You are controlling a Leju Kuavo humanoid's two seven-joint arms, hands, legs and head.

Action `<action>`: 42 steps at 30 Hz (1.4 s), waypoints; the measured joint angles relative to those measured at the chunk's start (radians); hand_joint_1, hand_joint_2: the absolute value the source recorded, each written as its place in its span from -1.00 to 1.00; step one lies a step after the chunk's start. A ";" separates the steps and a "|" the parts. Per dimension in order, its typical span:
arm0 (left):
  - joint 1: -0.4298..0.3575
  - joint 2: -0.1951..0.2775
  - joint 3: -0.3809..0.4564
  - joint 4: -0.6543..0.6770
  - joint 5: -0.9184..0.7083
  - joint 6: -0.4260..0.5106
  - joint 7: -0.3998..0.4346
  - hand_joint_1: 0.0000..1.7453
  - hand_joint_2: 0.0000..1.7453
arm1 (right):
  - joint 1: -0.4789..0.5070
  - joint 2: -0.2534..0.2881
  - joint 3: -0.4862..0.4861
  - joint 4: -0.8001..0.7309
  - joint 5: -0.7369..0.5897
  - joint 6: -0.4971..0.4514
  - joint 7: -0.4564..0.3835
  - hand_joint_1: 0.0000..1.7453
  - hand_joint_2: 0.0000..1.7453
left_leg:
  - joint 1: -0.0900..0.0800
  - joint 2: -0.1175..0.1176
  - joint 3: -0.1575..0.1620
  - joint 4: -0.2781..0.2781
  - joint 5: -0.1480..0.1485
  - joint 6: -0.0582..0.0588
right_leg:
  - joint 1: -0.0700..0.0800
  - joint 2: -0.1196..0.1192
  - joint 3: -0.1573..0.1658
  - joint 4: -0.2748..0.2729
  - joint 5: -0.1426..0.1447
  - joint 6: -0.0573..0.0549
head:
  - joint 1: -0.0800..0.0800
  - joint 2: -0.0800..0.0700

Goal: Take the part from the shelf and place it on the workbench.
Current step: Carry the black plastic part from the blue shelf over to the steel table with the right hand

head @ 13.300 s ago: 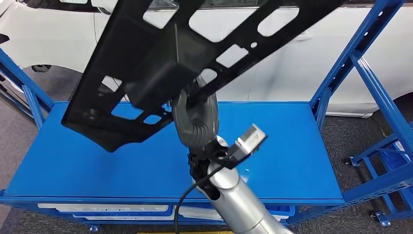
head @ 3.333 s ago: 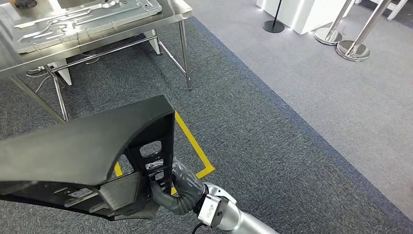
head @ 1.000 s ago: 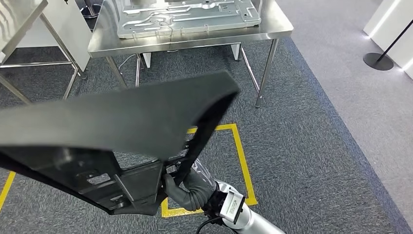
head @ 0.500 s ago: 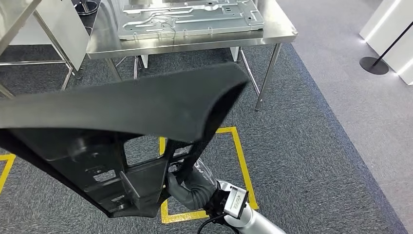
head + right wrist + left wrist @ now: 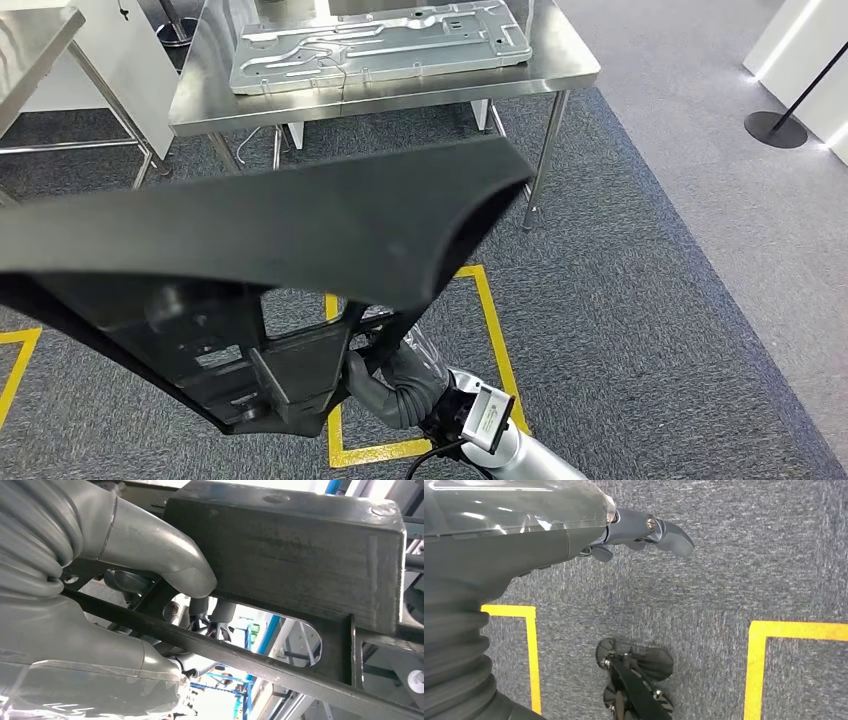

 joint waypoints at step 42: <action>0.002 0.002 0.007 -0.001 -0.022 0.001 -0.005 -1.00 1.00 | 0.020 -0.002 -0.018 -0.015 0.005 0.006 0.000 1.00 1.00 | -0.015 -0.005 0.124 -0.300 0.148 0.064 | 0.001 0.005 0.052 0.132 -0.111 0.049 | 0.000 0.000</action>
